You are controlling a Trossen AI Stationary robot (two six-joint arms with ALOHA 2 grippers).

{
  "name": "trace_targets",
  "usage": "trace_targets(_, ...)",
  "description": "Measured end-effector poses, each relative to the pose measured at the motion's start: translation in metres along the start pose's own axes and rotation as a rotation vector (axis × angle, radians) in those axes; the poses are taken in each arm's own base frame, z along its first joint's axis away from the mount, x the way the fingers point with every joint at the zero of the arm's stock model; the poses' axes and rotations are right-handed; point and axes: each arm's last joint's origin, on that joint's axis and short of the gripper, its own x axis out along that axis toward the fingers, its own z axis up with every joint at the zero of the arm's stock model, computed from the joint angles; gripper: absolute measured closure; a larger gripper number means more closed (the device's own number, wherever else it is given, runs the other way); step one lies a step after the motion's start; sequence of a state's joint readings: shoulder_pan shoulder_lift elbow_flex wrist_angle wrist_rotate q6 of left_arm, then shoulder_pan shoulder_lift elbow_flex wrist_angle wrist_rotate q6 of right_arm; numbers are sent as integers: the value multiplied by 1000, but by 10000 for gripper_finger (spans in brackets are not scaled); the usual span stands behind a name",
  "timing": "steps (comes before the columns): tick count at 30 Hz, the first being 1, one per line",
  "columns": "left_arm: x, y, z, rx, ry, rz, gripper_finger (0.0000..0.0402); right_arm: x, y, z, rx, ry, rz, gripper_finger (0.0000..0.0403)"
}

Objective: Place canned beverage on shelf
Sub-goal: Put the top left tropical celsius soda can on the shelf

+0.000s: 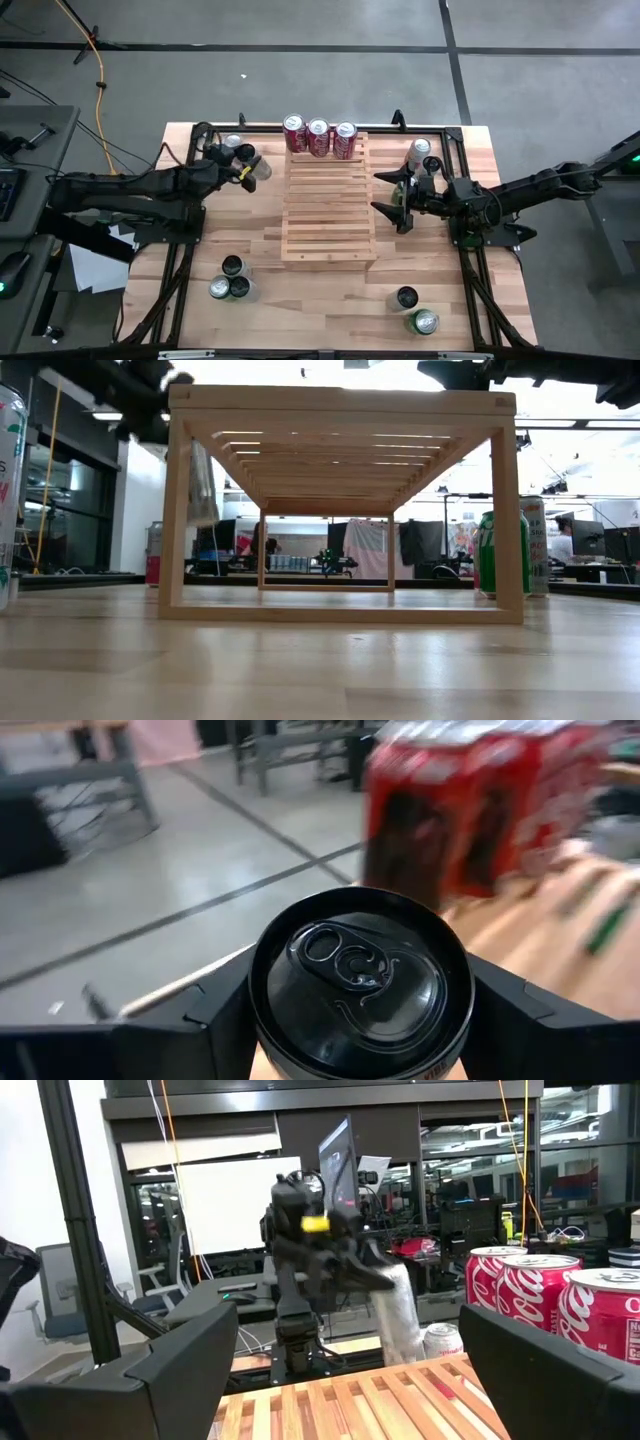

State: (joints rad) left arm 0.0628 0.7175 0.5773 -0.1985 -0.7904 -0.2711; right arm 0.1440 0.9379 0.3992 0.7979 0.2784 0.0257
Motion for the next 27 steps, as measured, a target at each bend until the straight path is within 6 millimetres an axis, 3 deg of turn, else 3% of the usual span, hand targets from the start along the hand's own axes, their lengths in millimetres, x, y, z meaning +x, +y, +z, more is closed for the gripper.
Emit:
trace_targets(9,-43,-8,57,84,-21,-179,164,0,0,0,-1,2,0,37)
trace_targets(14,-54,-13,88,142,-95,-210,164,0,0,0,0,3,0,37)
trace_targets(17,-50,-23,99,196,-125,-235,164,0,0,0,-4,-2,-1,37)
trace_targets(21,-35,-42,105,262,-98,-411,164,0,0,2,-3,-16,-1,37)
trace_targets(27,0,-61,96,377,-40,-423,164,0,0,2,-11,-15,-2,37)
